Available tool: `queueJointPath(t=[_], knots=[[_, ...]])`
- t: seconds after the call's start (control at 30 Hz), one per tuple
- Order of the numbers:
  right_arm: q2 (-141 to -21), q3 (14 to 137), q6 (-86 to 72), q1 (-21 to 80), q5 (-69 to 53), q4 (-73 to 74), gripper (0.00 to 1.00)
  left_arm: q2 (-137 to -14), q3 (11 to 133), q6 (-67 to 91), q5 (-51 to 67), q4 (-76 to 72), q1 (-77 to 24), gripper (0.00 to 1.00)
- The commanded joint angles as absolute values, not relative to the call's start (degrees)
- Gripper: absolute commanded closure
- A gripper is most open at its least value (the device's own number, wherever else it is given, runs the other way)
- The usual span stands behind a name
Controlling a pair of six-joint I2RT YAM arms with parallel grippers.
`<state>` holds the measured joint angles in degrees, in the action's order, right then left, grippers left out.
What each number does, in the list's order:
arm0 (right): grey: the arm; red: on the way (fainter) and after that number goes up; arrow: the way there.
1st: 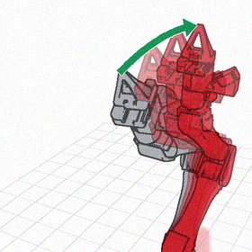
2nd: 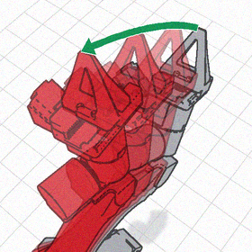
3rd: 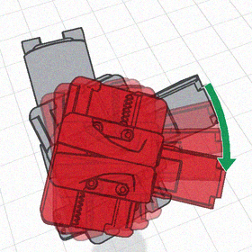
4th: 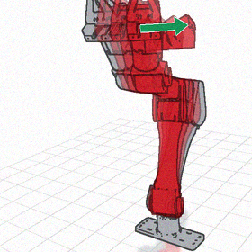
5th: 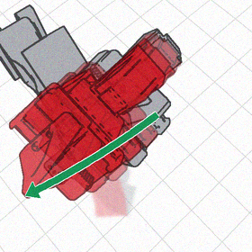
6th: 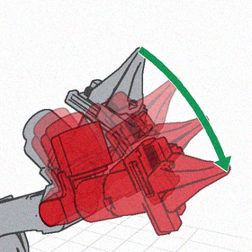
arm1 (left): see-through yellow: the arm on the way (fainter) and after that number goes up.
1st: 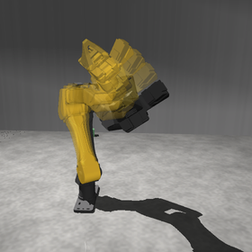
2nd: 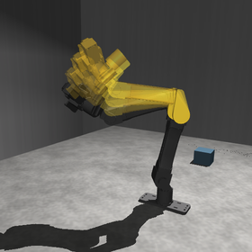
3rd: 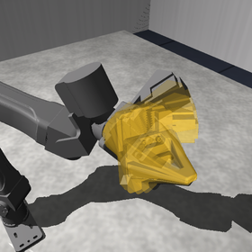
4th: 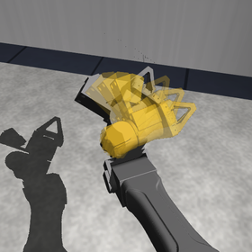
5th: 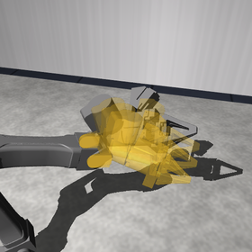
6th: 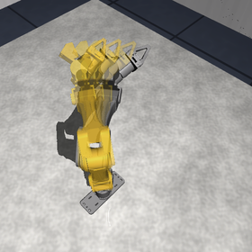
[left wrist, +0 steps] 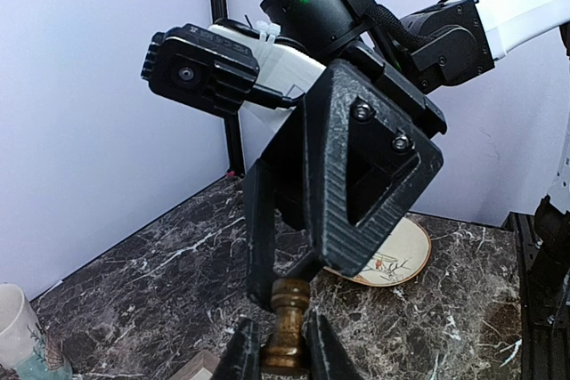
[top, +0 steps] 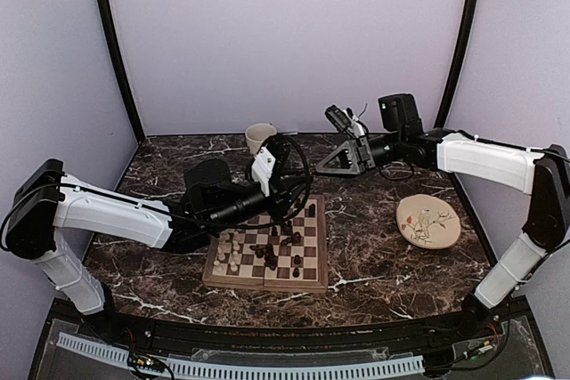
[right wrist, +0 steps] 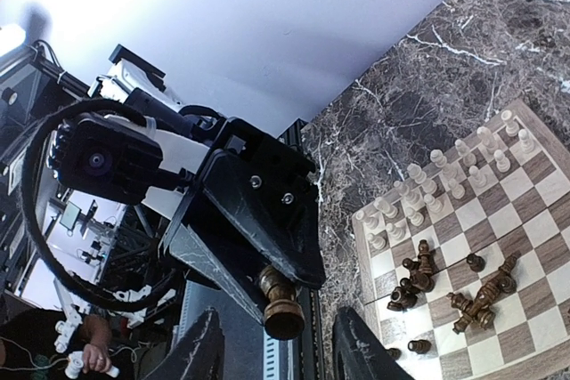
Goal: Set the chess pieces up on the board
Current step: Pass from the left arm to the right
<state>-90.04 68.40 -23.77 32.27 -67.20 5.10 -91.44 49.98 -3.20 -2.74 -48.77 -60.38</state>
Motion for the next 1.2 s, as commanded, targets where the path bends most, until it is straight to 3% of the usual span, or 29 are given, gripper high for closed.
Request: queueJointPath(t=[0.0, 0.57, 0.63, 0.8, 1.17], knots=[[-91.0, 69.5, -25.8, 32.8, -68.6, 1.6, 0.60, -91.4, 50.5, -2.7, -2.7, -50.6, -60.6, 0.93], [-92.3, 68.9, -27.5, 33.3, -68.6, -0.9, 0.88, -92.9, 51.9, -2.7, -3.0, -49.3, -60.6, 0.91], [-92.3, 68.8, -27.5, 33.3, -68.5, -0.9, 0.87, -92.9, 51.8, -2.8, -3.2, -49.3, -60.6, 0.91], [-92.1, 68.5, -27.5, 33.4, -68.3, -0.8, 0.69, -92.9, 51.7, -2.6, -4.0, -49.8, -60.6, 0.90], [-92.5, 68.3, -26.4, 33.6, -67.5, 0.1, 0.73, -93.2, 51.9, -2.3, -4.9, -50.4, -60.6, 0.90]])
